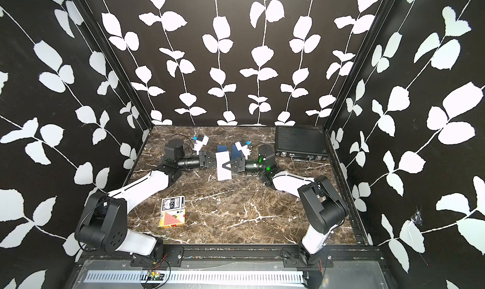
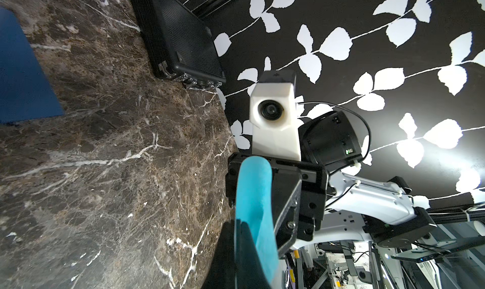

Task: Fold the square paper along the opposite sides
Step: Fold the paper.

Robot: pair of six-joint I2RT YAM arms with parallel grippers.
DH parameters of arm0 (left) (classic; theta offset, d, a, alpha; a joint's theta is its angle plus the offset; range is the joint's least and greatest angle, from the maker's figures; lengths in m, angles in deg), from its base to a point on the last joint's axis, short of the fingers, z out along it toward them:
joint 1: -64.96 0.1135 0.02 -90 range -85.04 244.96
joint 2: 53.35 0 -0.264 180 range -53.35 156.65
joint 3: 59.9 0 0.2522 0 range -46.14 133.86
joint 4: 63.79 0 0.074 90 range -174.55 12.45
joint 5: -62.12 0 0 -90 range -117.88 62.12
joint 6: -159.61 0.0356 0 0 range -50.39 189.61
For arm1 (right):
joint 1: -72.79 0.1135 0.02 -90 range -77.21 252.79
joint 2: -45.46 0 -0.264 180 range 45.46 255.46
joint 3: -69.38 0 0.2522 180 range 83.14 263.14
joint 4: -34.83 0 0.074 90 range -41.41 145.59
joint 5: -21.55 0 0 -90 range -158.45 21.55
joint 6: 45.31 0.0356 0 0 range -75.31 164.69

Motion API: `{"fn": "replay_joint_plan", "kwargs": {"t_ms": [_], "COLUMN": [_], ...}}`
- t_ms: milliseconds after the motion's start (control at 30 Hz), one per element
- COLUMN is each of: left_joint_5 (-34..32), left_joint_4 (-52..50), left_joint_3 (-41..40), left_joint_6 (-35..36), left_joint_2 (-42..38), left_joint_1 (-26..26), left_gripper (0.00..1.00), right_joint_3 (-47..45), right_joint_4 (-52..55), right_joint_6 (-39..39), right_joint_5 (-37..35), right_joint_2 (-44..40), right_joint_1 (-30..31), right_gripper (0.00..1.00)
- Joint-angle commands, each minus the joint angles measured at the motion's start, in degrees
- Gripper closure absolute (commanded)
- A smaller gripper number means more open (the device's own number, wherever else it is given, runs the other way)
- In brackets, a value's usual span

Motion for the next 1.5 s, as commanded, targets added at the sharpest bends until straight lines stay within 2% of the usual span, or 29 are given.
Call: {"fn": "replay_joint_plan", "kwargs": {"t_ms": [0,300,900,1333,1467], "left_joint_5": [-0.03,-0.21,-1.67,-2.23,-2.34], "left_joint_4": [0.84,0.89,-0.78,-0.08,0.08], "left_joint_3": [0.54,0.08,-0.95,-1.97,-1.99], "left_joint_6": [0.42,0.79,2.43,2.18,2.13], "left_joint_2": [-2.18,-2.36,-3.4,-3.94,-3.76], "left_joint_1": [0.19,0.19,0.27,0.2,0.19], "left_gripper": [1.0,1.0,1.0,1.0,1.0], "right_joint_3": [2.35,2.79,3.67,4.04,4.11], "right_joint_4": [-0.23,2.33,3.83,2.97,2.95], "right_joint_6": [-1.3,-2.74,-2.99,-2.45,-2.35], "right_joint_5": [0.01,-0.69,-2.04,-2.7,-2.72], "right_joint_2": [-0.66,-1.1,-1.72,-1.47,-1.54], "right_joint_1": [0.15,0.79,1.1,1.16,1.25], "right_gripper": [0.87,0.84,0.86,0.79,0.8]}}
